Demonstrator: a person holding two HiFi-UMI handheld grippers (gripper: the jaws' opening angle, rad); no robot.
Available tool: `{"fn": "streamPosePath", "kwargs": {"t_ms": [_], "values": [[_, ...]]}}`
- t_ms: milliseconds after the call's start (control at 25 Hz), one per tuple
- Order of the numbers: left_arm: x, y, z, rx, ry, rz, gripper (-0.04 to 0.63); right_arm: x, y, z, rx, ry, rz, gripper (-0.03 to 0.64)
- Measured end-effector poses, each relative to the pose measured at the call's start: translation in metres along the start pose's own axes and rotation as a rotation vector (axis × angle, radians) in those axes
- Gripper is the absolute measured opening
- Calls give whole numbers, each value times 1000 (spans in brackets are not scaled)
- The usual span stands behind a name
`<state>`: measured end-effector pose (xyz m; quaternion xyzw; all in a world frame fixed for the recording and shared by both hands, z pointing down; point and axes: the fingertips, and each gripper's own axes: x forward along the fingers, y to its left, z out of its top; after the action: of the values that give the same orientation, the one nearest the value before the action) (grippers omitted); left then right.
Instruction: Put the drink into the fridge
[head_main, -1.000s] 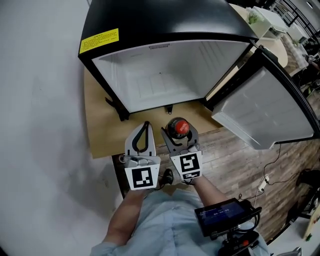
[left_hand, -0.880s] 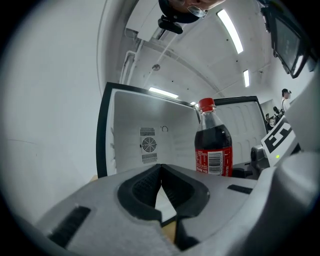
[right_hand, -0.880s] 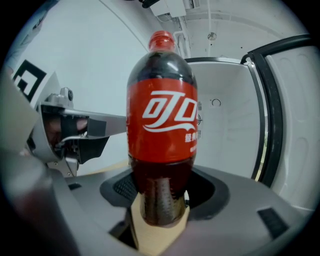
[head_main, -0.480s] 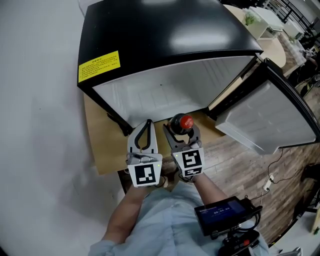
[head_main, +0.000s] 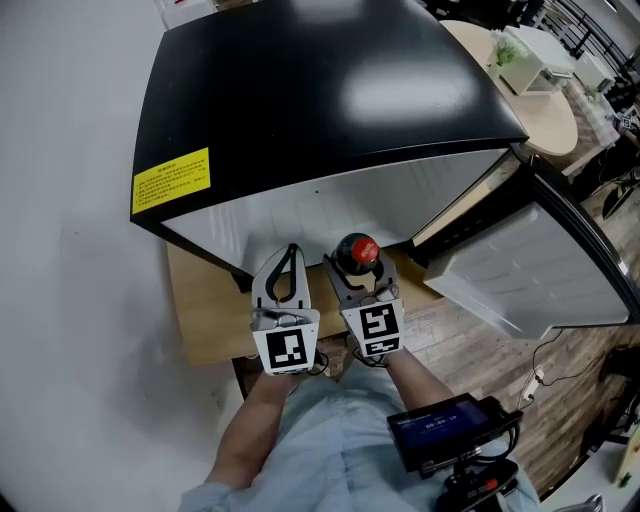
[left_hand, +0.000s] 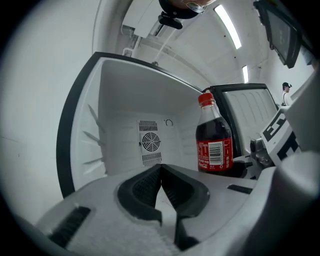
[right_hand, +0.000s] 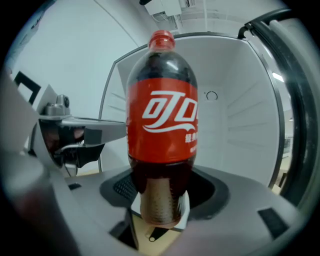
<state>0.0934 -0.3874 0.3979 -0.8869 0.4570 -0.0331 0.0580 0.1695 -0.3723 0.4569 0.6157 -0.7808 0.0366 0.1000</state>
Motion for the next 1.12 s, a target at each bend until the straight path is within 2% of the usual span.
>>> {"fn": "streamPosePath", "kwargs": {"t_ms": [520, 1120], "values": [[36, 9, -11, 3, 19, 89, 9, 41, -22, -3, -15, 5, 92, 267], [54, 7, -28, 1, 63, 138, 9, 67, -38, -22, -25, 30, 152, 267]]}}
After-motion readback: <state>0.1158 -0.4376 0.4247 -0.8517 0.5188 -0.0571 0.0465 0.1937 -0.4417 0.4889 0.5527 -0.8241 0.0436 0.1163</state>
